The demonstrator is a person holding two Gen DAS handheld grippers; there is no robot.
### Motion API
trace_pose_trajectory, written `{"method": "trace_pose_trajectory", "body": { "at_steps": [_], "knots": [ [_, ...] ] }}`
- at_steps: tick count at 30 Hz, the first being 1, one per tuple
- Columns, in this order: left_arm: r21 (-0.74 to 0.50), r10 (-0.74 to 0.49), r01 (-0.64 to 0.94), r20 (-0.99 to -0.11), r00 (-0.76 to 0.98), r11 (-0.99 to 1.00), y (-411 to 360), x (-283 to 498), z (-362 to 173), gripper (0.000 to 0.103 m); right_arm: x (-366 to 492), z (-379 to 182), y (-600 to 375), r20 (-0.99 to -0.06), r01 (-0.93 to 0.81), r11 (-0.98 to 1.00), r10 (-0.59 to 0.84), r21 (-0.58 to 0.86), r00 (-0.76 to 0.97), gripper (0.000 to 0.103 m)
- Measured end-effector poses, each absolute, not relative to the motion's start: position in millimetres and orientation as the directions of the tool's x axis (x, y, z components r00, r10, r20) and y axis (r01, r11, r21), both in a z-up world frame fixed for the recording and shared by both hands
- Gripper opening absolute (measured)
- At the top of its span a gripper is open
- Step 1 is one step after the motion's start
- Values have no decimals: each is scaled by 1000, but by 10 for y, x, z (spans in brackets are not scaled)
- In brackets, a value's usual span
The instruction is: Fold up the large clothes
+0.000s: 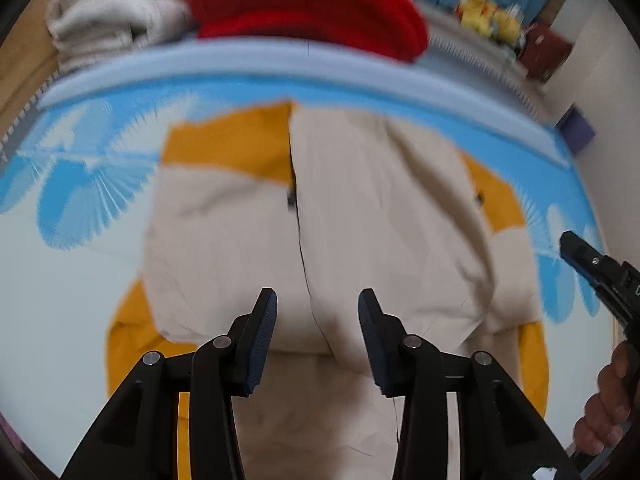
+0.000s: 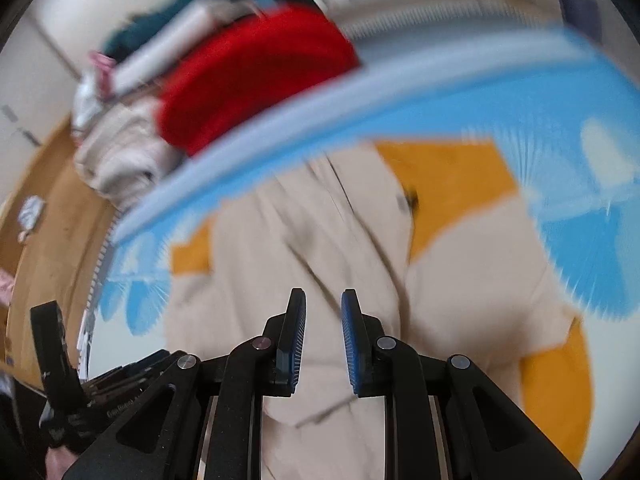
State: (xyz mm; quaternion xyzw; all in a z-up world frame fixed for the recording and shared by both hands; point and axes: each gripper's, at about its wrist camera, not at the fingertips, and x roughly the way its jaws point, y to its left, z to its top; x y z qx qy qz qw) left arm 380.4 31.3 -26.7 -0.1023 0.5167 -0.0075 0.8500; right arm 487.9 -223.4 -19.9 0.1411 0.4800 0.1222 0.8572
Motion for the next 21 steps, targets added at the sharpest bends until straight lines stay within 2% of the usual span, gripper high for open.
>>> {"method": "trace_pose_trajectory", "body": {
  "at_steps": [5,9,11,15,21],
  "knots": [
    [-121,-86,-20,-800,594,992,466,3558,190,35,4547,438,-2249,-686,-159,927,360,340,632,20],
    [-144,-121,14,-771,625,990,565,3224,366,35,4176,785,-2377,-649,-195,943,327,269,687,20],
    [-137,-117,19,-757,643,990,682,3036,414,31,3959,921,-2409,-632,-213,950,310,227,710,20],
    [-118,-84,-6,-742,666,993,923,2593,516,14,3446,1202,-2605,-580,-245,950,312,193,753,20],
    [-209,-114,-66,-741,661,976,1345,1735,735,8,2485,1686,-3137,-499,-216,950,303,224,812,16]
  ]
}}
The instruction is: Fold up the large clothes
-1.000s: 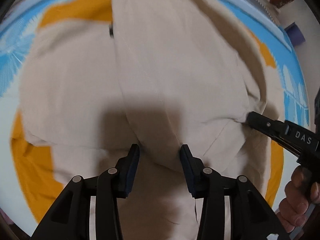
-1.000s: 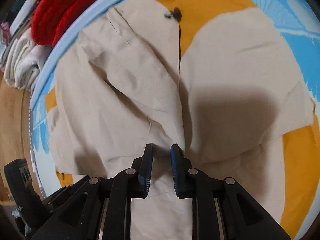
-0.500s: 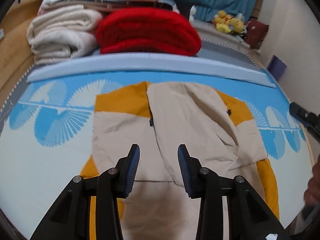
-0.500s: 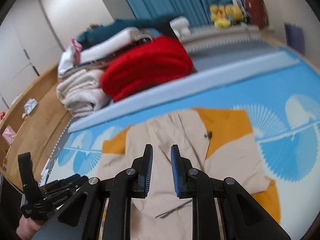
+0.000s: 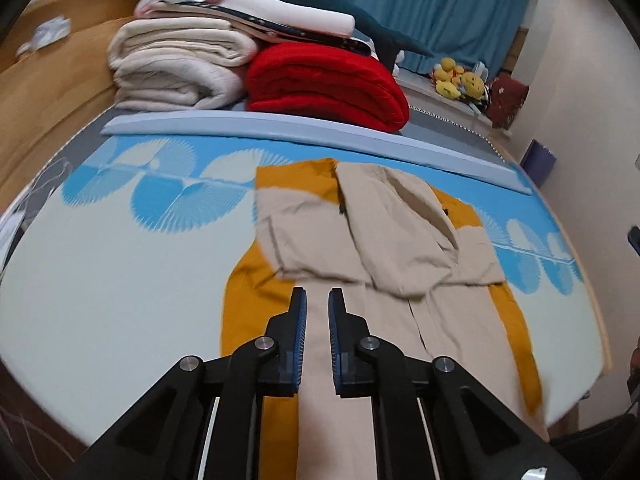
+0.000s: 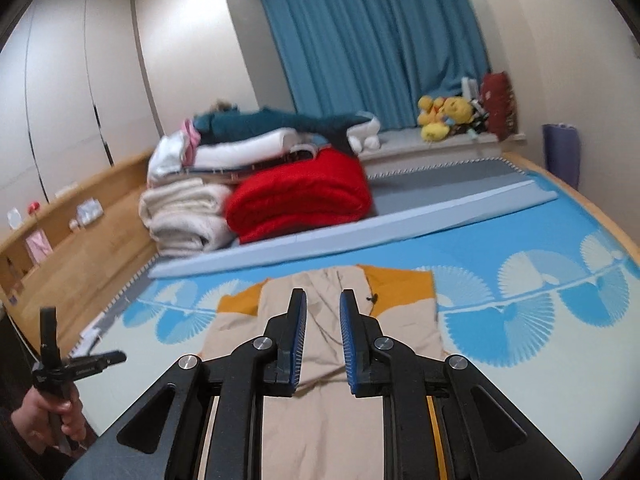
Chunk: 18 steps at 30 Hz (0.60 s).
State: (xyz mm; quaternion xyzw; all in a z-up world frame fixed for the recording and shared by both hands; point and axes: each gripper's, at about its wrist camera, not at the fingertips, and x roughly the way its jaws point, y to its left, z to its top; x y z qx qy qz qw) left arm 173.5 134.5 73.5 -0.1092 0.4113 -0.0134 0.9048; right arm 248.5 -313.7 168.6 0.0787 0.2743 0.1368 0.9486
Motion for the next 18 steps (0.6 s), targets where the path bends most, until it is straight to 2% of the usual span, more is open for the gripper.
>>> {"method": "trace_pose_trajectory", "body": {
  "at_steps": [4,6,9,12,15,18],
  "knots": [
    [-197,-105,-57,-720,686,979,1472,1095,812,8,1728,1929,-3593,-452,-189,961,262,201,853,16],
    [-211,-107,-71,-725,681,975,1546,847,728,8,1428,1872,-3814,-468,-164,965,244,205,849,18],
    [-345,-179,-137,-739,650,928,1720,662,582,5,1218,1502,-4030,-581,-100,977,193,188,791,22],
    [-330,-169,-148,-760,627,932,1746,636,390,5,1158,902,-4245,-730,8,985,120,170,673,22],
    [-366,-207,-188,-802,560,911,1801,689,-103,5,1227,520,-4394,-803,56,985,100,163,588,22],
    [-343,-195,-280,-873,447,897,1809,787,-576,5,1310,357,-4483,-822,81,981,101,175,561,23]
  ]
}}
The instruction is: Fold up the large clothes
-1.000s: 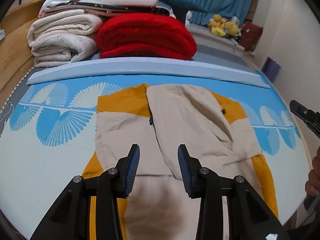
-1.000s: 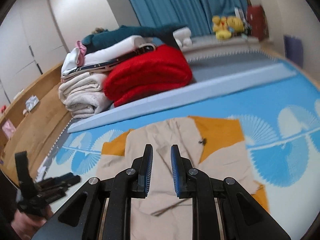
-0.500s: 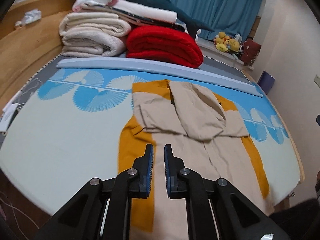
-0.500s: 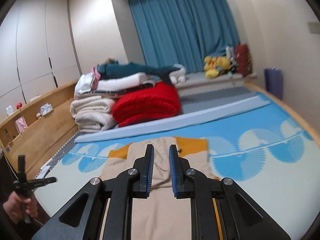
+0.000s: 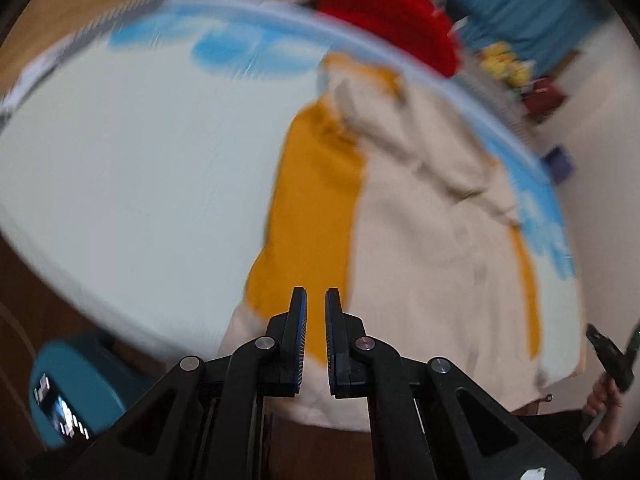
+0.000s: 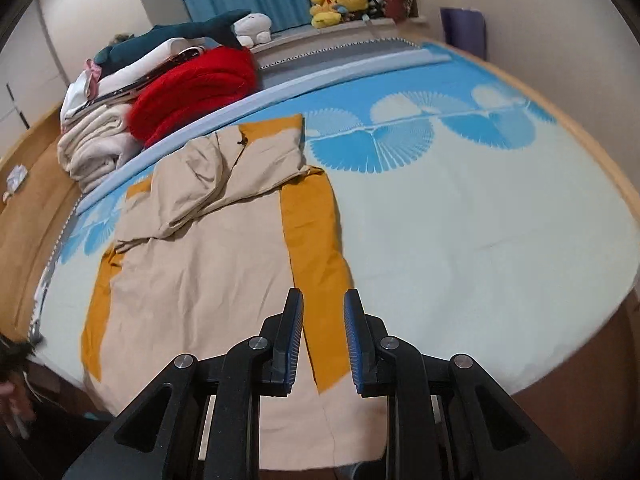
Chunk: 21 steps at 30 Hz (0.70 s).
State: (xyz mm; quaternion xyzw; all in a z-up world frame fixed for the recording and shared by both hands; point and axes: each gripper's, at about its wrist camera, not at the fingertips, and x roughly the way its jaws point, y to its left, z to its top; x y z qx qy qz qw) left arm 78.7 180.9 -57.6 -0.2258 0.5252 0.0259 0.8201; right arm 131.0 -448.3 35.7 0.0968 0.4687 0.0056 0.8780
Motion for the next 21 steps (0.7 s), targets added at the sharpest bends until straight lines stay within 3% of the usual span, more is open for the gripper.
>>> {"method": "trace_pose_trajectory", "body": {
  "at_steps": [6,10,15,21],
  "knots": [
    [-236,-124,-370,-946,301,899,1822,851,-1031,6,1505,-326,-4534,-933,138,988,19,73,359,27],
    [-223,-111,-430,-957,269,875,1918,827,-1170,23,1573,-675,-4522,-975,136,991,-35,-5,220,35],
    [-178,-81,-438,-969,232,881,1916,849,-1289,35,1532,-880,-4559,-986,151,987,-78,-56,144,52],
    [-127,-36,-428,-976,215,895,1843,877,-1407,41,1435,-1002,-4541,-989,140,986,-105,-90,101,57]
  ]
}}
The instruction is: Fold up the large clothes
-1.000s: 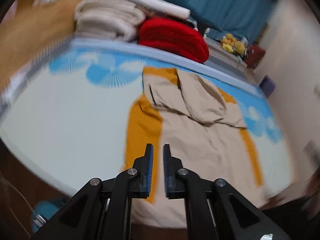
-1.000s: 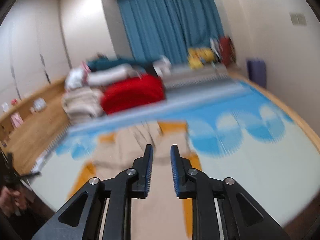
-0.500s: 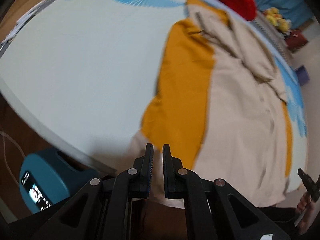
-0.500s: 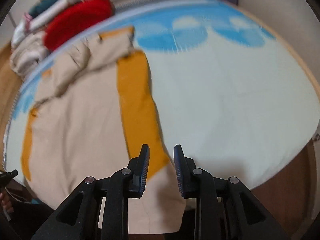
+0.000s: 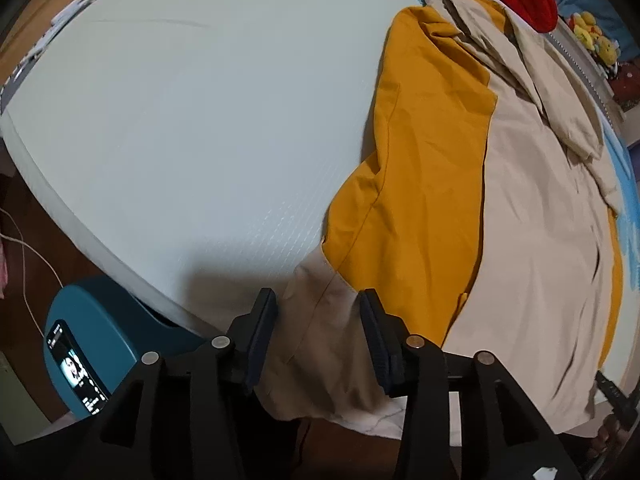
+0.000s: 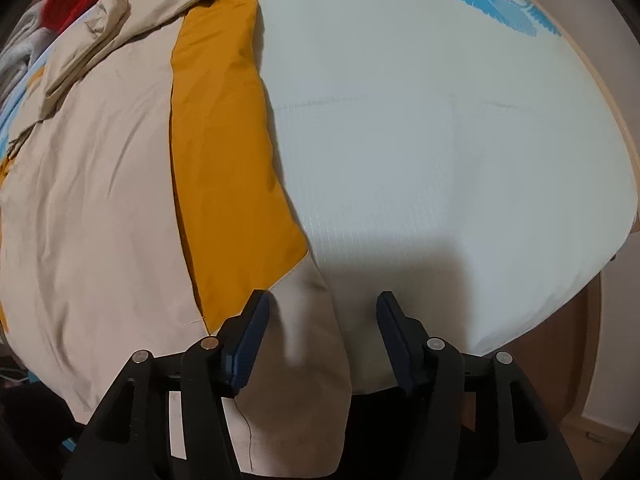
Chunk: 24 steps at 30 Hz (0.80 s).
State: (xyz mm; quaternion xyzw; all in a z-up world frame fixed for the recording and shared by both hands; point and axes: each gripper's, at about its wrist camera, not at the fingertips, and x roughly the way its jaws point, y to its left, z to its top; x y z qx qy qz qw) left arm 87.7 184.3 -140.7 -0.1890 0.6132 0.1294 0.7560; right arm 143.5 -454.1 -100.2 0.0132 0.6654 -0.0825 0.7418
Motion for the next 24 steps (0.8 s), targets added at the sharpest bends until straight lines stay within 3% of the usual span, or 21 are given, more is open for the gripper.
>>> {"method": "trace_pose_trajectory", "body": {
  "at_steps": [5,7,9,12,13,16,20,24],
  "knots": [
    [-55,27,-376,-977,212,925,1739,916,-1407,42,1412,-1000,-4563,-990,155,985,-94,-77,103,57],
    [-36,44,-362,-977,211,931,1718,915,-1408,42,1382,-993,-4560,-991,157,985,-84,-67,106,51],
    [-26,53,-357,-976,210,934,1684,952,-1413,42,1354,-977,-4505,-992,131,991,-45,-29,120,27],
    [-15,63,-349,-975,211,937,1673,944,-1410,42,1317,-954,-4409,-990,89,995,-47,-35,134,12],
    [-16,61,-344,-975,213,939,1668,936,-1402,34,1302,-938,-4404,-989,91,996,-36,-24,140,10],
    [-32,49,-324,-970,237,946,1621,929,-1321,8,1259,-845,-4432,-985,115,993,-5,15,174,7],
    [-72,24,-301,-952,304,951,1530,889,-1108,7,1268,-710,-4491,-974,124,990,31,60,223,6],
    [-103,-25,-302,-968,251,948,1535,927,-1239,14,1288,-785,-4550,-984,145,988,20,47,179,12]
  ]
}}
